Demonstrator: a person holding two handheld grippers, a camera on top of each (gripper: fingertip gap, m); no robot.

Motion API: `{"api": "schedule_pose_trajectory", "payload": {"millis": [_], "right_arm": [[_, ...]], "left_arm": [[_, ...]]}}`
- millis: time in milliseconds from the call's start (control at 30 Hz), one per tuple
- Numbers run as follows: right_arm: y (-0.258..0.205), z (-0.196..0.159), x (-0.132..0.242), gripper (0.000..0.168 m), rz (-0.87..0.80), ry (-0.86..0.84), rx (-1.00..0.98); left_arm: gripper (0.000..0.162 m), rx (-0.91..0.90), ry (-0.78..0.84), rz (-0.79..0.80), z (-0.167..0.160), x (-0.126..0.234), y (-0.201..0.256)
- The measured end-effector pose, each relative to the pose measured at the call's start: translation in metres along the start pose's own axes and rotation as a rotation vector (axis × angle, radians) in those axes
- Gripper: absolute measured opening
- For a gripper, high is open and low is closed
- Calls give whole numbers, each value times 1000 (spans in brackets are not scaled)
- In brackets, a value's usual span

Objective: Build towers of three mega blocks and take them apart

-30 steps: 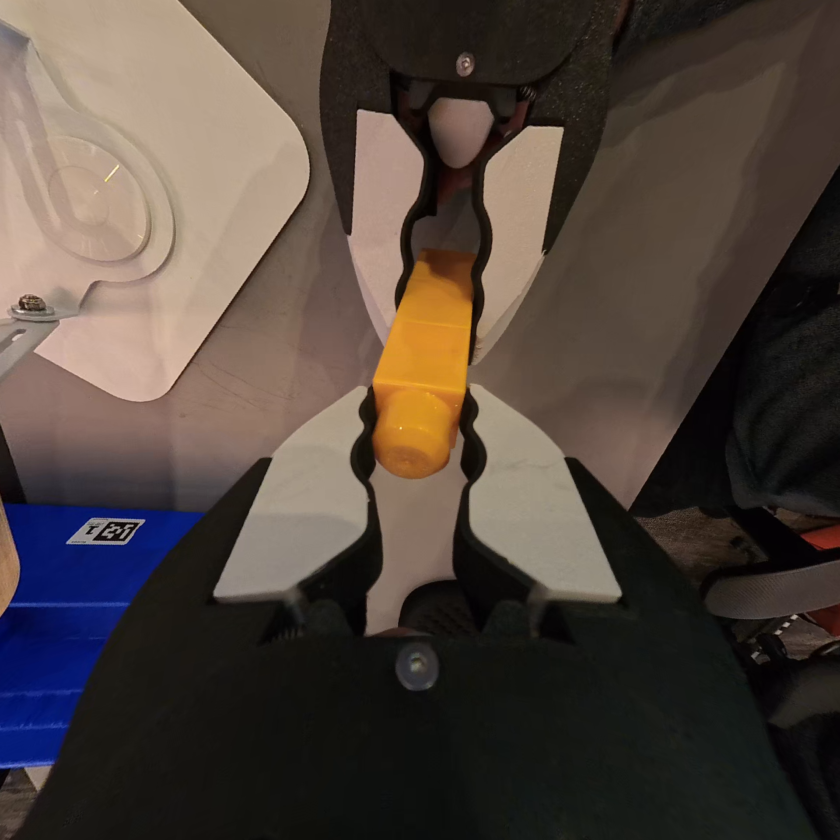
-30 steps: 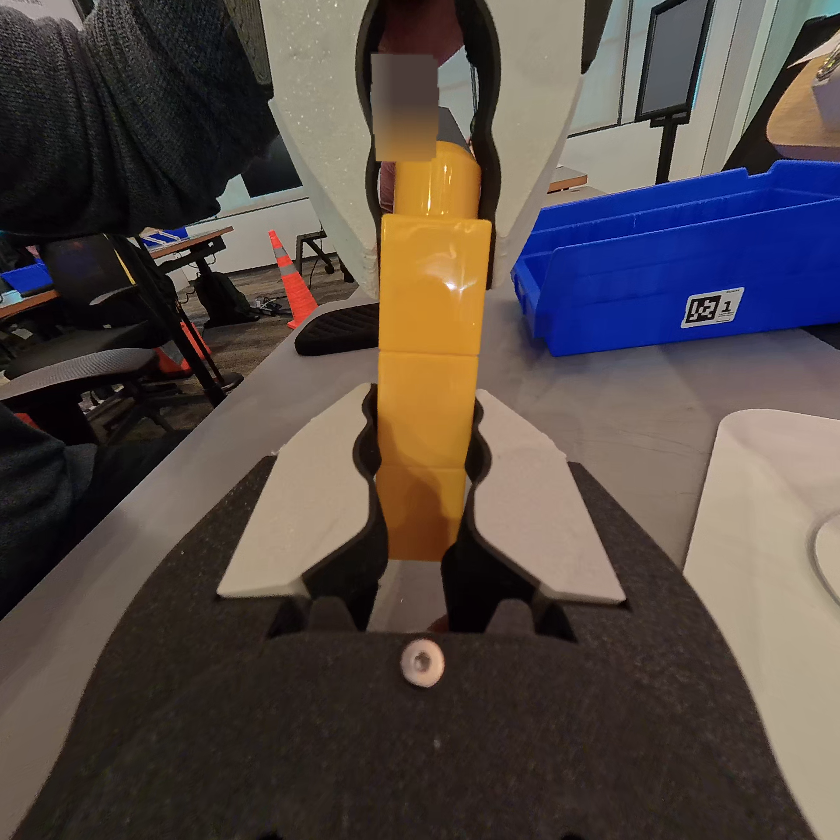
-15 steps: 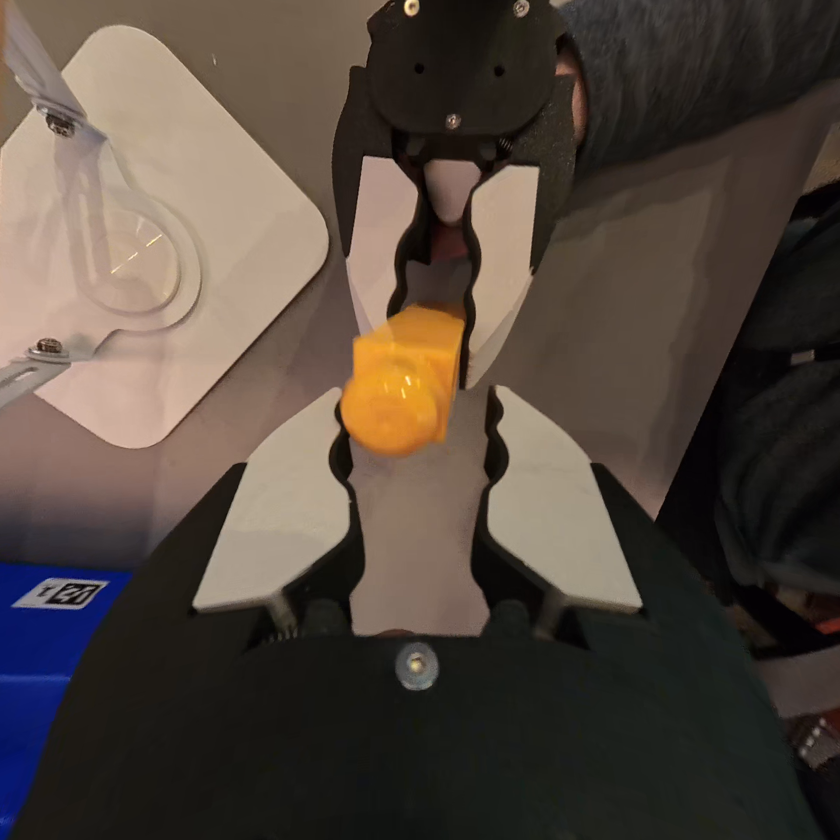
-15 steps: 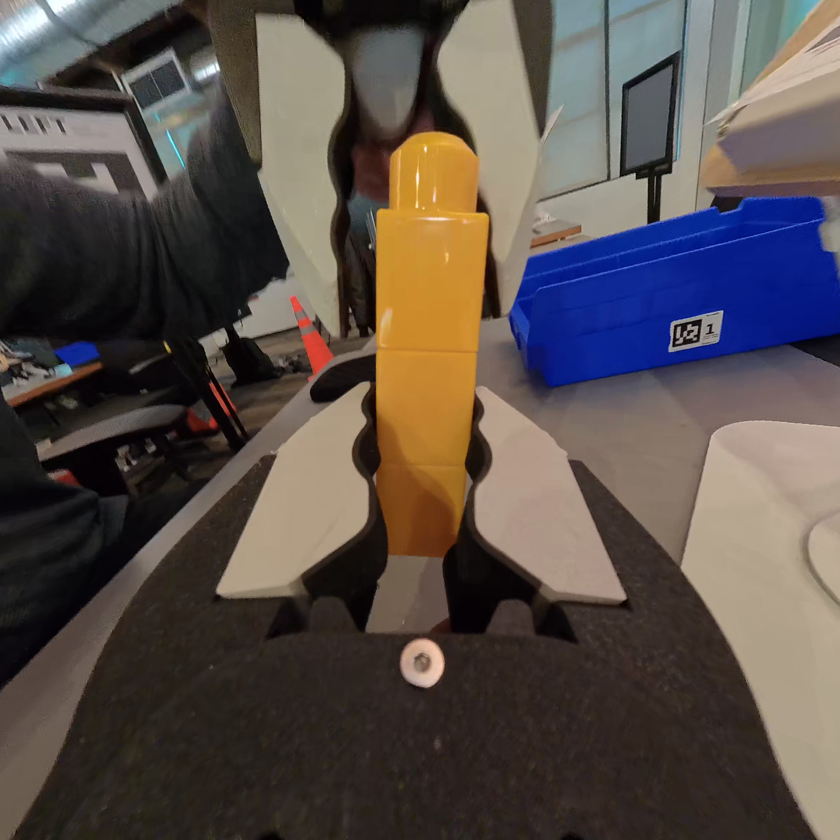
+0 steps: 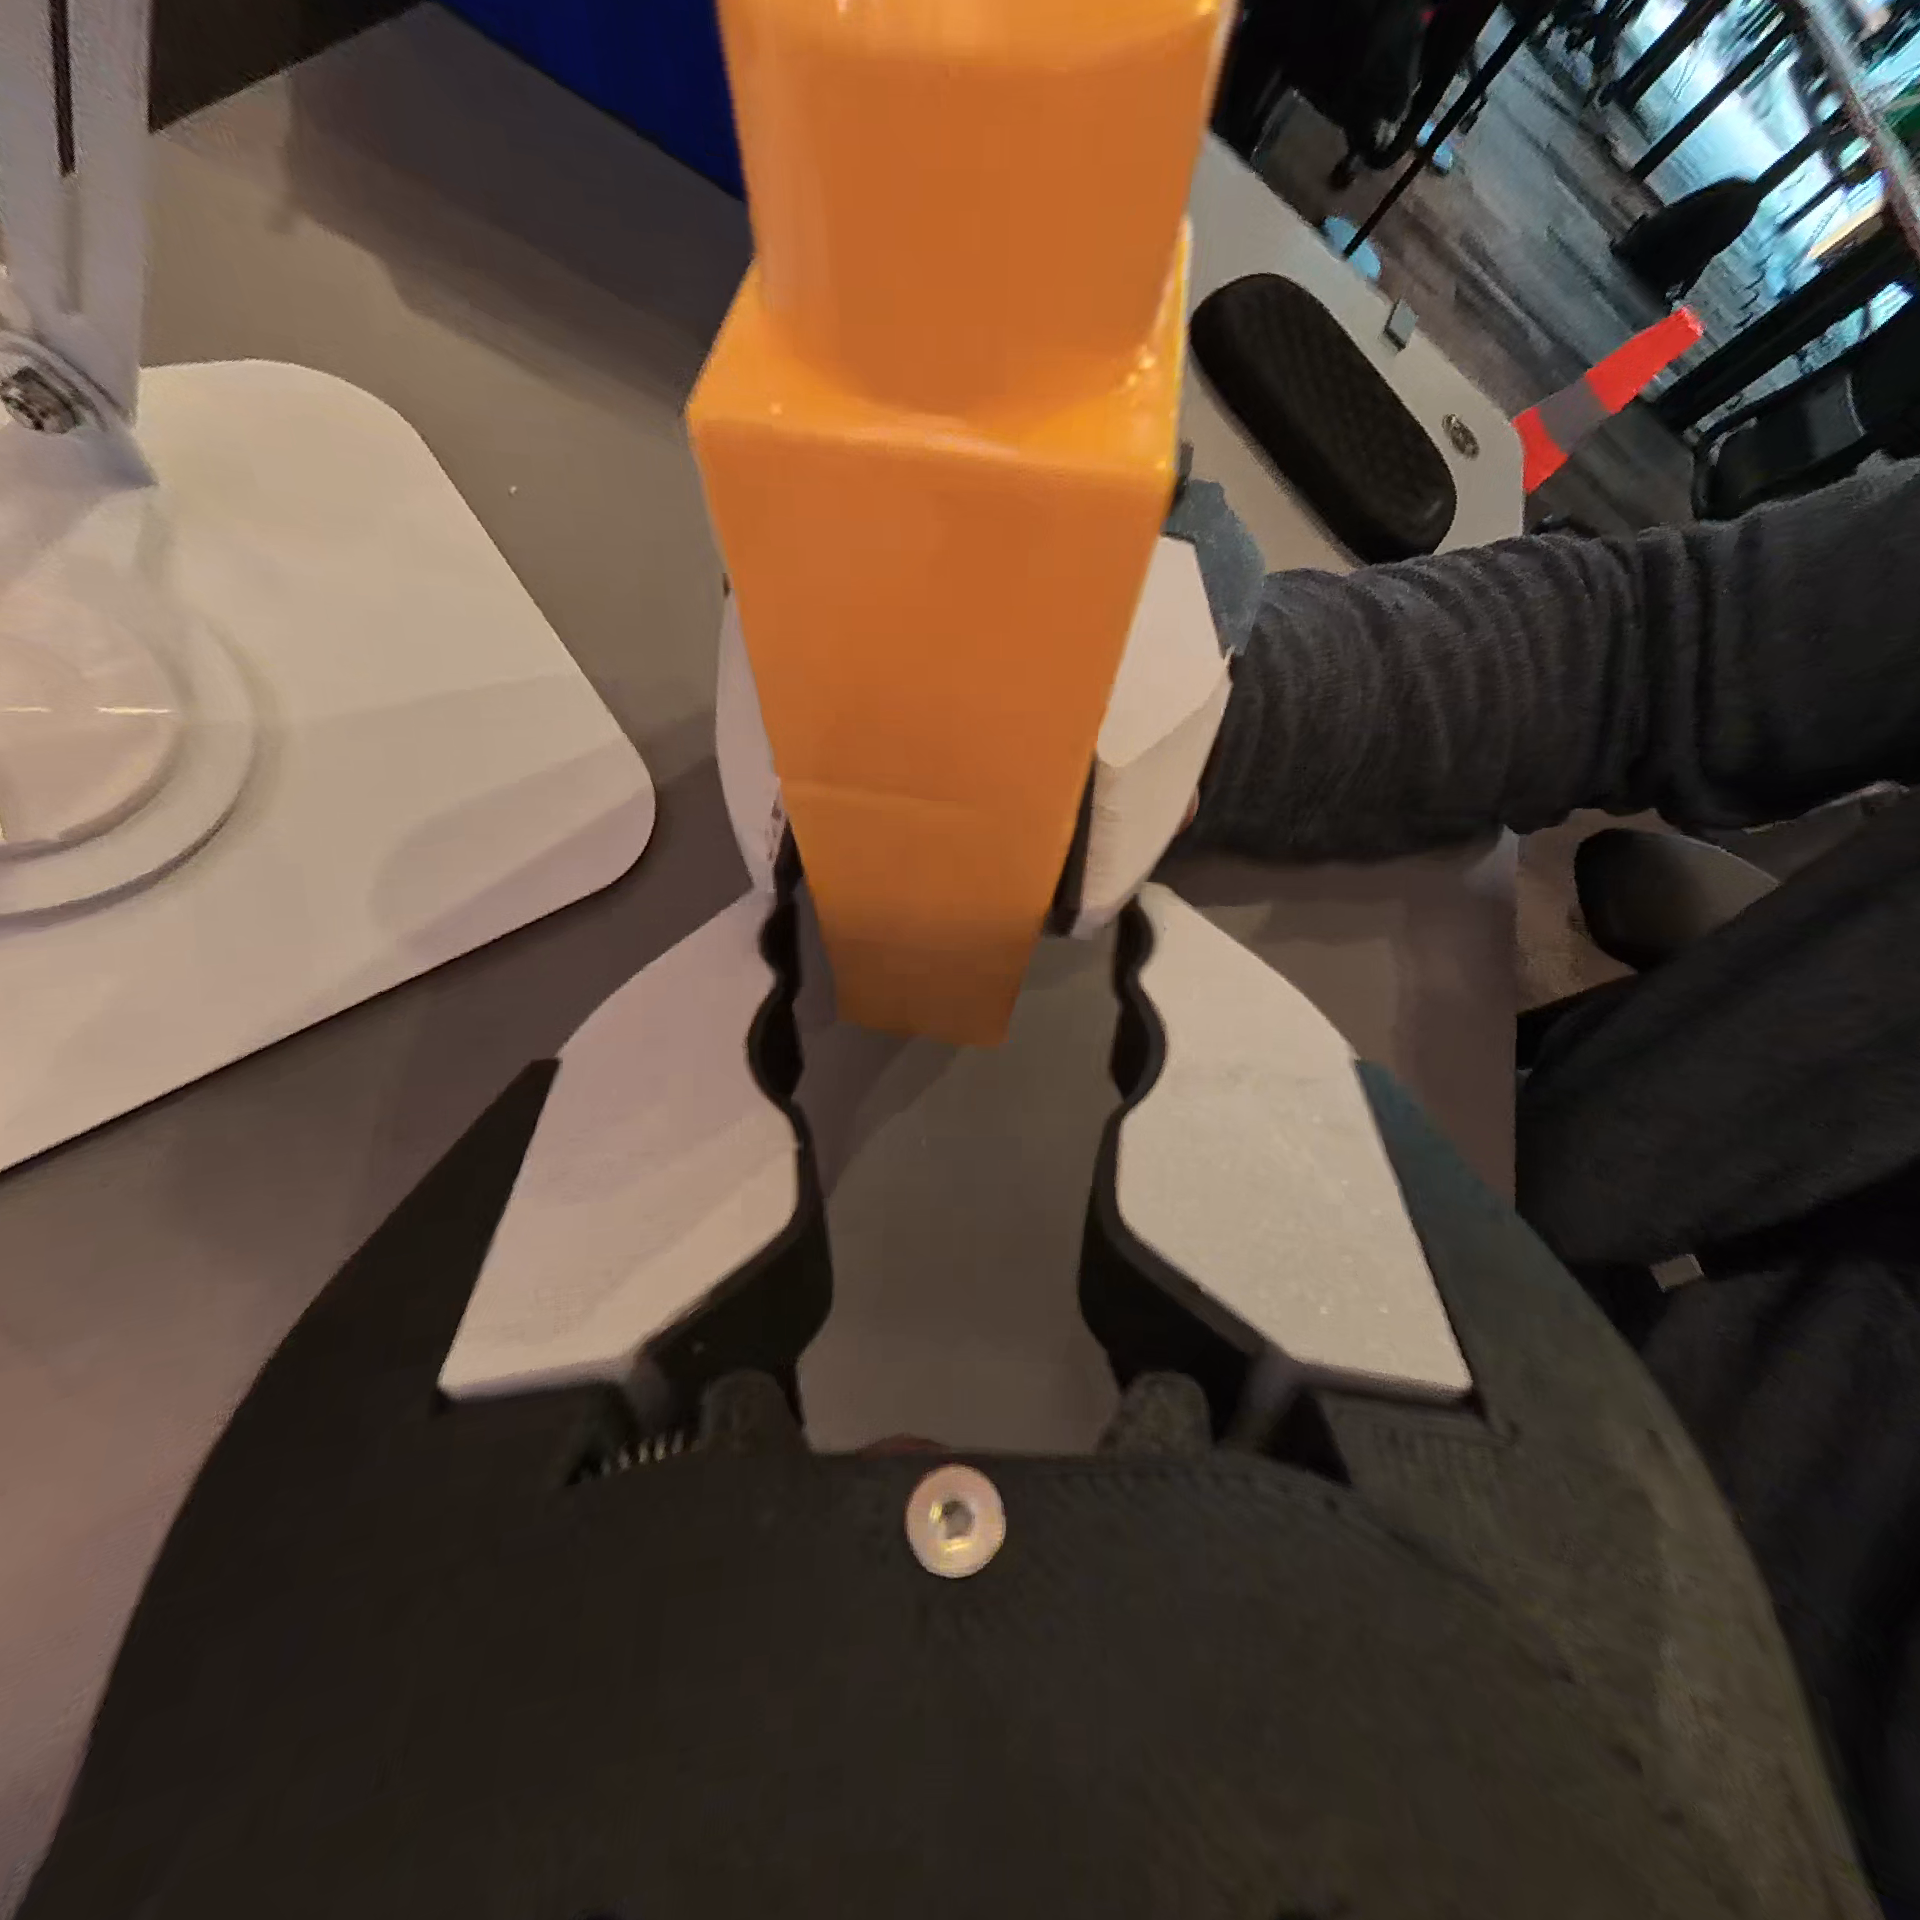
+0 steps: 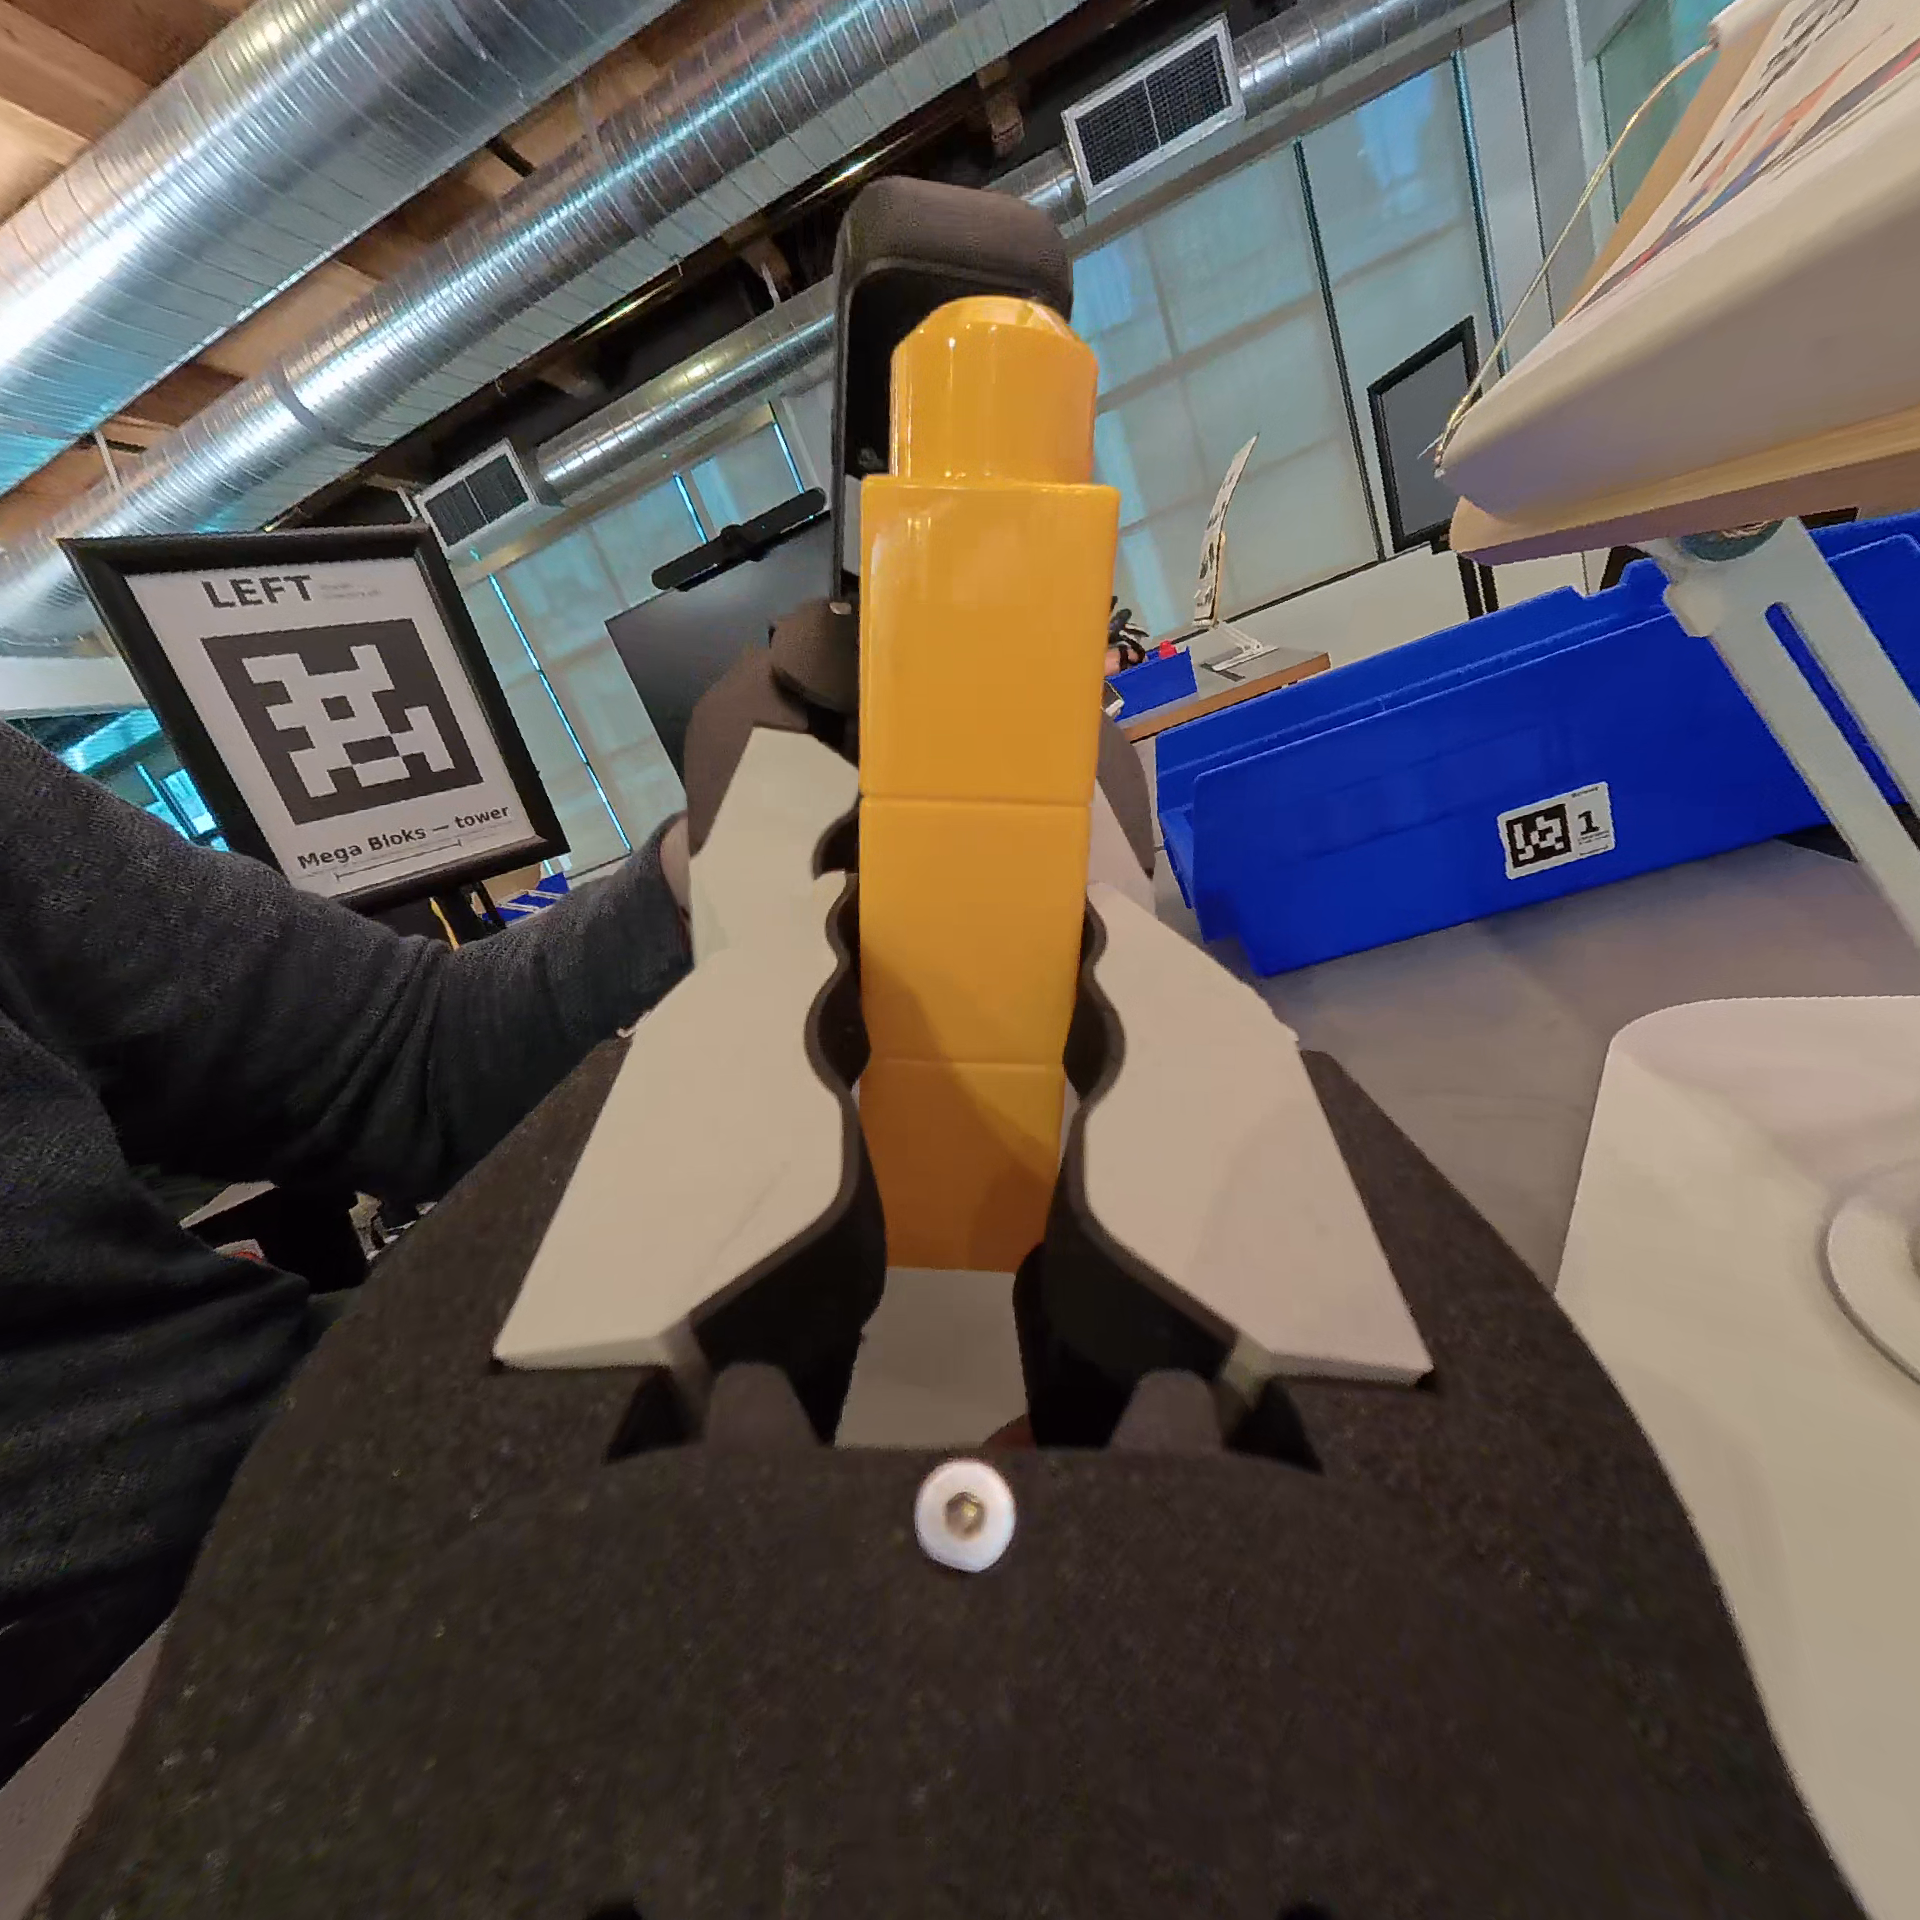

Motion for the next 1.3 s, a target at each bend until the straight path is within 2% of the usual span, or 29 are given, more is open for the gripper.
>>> {"api": "schedule_pose_trajectory", "payload": {"millis": [33, 100, 133, 167, 467, 633, 900, 1167, 1300], "right_arm": [[-1, 0, 0, 35, 3, 0, 2], [0, 1, 1, 35, 4, 4, -1], [-2, 1, 1, 35, 15, 4, -3], [-1, 0, 0, 35, 9, -6, 1], [-7, 15, 5, 45, 14, -10, 44], [-9, 17, 7, 37, 14, -50, 70], [-7, 11, 6, 36, -15, -159, 81], [-17, 5, 12, 36, -98, -442, 114], [-31, 18, 18, 36, -142, -437, 145]], "left_arm": [[49, 1, 28, -13, 2, -2, 1], [47, -6, 54, -28, 3, -3, 0], [38, -10, 58, -23, 2, -1, -1], [36, -18, 54, -19, 0, 0, -2], [36, -115, -167, 29, -26, 4, -5], [36, -147, -255, -16, -39, 0, 3], [36, -148, -227, -35, -43, 0, 1], [36, -178, -200, -53, -41, 4, 11], [36, -218, -100, -66, -23, 8, 21]]}}
Point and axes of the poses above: each gripper's, where its closed fingertips meet, x back along the fingers, z out of its top, y = z × x across the jaws, the point moved 1 cm from there along x, back along the fingers, and after that the axes turned 6 degrees about -x, right-handed, at the moved point
